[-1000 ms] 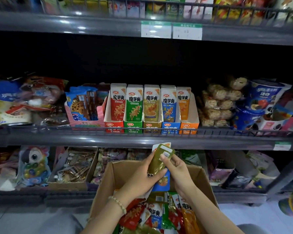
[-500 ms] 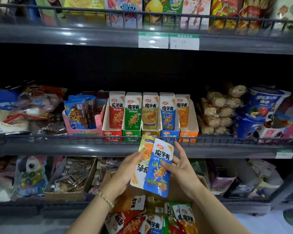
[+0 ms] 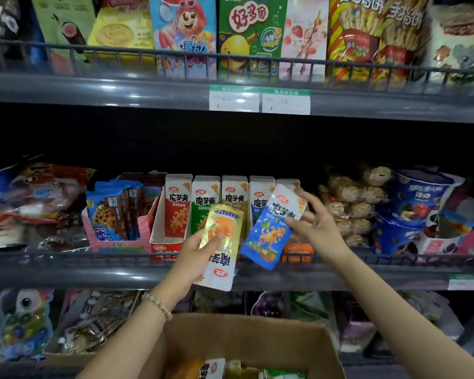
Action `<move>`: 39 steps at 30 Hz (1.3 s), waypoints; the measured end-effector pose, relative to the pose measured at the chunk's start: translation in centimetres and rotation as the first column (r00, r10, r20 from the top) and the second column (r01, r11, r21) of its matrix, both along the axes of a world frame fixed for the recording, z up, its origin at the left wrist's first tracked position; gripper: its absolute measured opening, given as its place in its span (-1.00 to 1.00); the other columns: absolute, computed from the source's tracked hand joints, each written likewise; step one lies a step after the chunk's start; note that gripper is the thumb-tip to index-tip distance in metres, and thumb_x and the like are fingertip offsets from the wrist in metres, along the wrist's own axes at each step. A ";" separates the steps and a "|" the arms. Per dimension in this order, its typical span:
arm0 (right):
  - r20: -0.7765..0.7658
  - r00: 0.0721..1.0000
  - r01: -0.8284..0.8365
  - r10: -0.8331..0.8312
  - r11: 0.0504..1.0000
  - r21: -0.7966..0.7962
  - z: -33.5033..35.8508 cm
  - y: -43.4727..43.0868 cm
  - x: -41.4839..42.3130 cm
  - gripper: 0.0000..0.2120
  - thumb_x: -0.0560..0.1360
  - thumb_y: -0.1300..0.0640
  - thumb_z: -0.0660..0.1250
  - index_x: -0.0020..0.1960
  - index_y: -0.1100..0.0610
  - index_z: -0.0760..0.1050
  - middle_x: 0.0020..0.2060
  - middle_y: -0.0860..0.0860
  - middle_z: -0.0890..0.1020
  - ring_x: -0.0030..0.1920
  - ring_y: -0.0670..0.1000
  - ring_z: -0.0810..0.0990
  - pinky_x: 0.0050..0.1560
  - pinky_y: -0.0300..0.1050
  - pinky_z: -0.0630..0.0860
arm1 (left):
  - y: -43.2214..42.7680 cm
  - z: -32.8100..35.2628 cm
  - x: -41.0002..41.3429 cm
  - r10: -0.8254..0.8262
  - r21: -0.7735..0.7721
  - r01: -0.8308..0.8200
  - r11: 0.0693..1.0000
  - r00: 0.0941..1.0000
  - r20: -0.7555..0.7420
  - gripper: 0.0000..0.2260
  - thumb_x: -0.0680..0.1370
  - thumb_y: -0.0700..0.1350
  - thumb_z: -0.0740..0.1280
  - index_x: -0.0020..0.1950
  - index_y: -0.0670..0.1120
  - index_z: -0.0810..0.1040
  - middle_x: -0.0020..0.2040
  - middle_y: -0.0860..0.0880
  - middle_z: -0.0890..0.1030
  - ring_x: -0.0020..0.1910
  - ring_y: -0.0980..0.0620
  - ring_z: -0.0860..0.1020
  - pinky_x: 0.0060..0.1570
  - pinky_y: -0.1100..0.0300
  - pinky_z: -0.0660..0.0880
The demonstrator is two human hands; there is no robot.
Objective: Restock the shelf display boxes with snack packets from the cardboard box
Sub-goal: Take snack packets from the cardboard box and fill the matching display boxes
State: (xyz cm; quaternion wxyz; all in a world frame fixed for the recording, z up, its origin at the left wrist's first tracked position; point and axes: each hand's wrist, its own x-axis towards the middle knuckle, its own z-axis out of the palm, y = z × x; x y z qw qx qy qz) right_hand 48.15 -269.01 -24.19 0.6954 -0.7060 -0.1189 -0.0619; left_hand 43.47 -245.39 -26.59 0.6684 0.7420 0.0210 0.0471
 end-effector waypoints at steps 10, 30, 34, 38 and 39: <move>0.294 0.952 0.150 -0.086 0.967 -0.205 0.3 0.0 9.7 -0.49 0.46 0.40 0.35 0.27 -0.01 0.32 0.03 -0.08 0.57 0.07 -0.05 0.59 -0.03 -0.09 0.62 | 0.5 0.6 3.4 0.021 -0.055 -0.022 0.998 1.000 -0.018 -0.83 0.55 0.11 0.26 0.11 0.16 0.54 0.09 0.13 0.60 0.13 0.06 0.50 0.04 -0.01 0.50; 0.412 0.909 0.225 -0.057 0.900 -0.372 -1.8 5.1 5.3 -0.80 0.58 0.04 0.22 0.18 0.01 0.45 0.06 -0.10 0.56 0.11 -0.12 0.53 0.07 -0.27 0.47 | -0.2 0.8 4.5 0.155 -0.274 -0.122 0.954 0.983 0.103 -0.91 0.51 -0.12 0.37 0.01 -0.03 0.58 -0.11 0.07 0.70 -0.17 0.16 0.65 -0.20 0.26 0.53; -0.092 0.988 -0.126 0.123 0.991 -0.031 -1.8 8.1 1.9 -0.81 0.48 0.10 0.38 0.08 0.02 0.49 -0.09 -0.04 0.66 -0.13 -0.10 0.66 -0.13 -0.23 0.59 | -0.9 1.4 4.5 0.183 -0.369 -0.121 0.921 0.973 0.137 -0.84 0.50 -0.13 0.38 0.07 -0.08 0.57 -0.05 0.00 0.70 -0.07 0.03 0.66 -0.04 0.10 0.58; -0.193 0.970 -0.126 0.147 0.985 0.119 -1.7 8.7 1.8 -0.78 0.40 0.24 0.46 0.04 0.15 0.57 -0.09 0.10 0.70 -0.13 0.04 0.68 -0.15 -0.16 0.61 | -0.5 1.4 4.6 0.159 -0.366 -0.085 0.927 0.971 0.179 -0.84 0.51 -0.14 0.36 0.08 -0.08 0.55 -0.08 0.01 0.70 -0.12 0.11 0.67 -0.21 0.27 0.59; -0.179 0.977 -0.092 0.114 0.988 0.123 -1.5 8.4 1.9 -0.79 0.41 0.24 0.45 0.03 0.15 0.58 -0.09 0.09 0.70 -0.13 0.03 0.68 -0.17 -0.19 0.60 | -0.1 1.3 4.8 0.153 -0.333 -0.086 0.939 0.972 0.180 -0.86 0.51 -0.13 0.36 0.06 -0.07 0.54 -0.10 0.02 0.69 -0.16 0.13 0.66 -0.24 0.30 0.59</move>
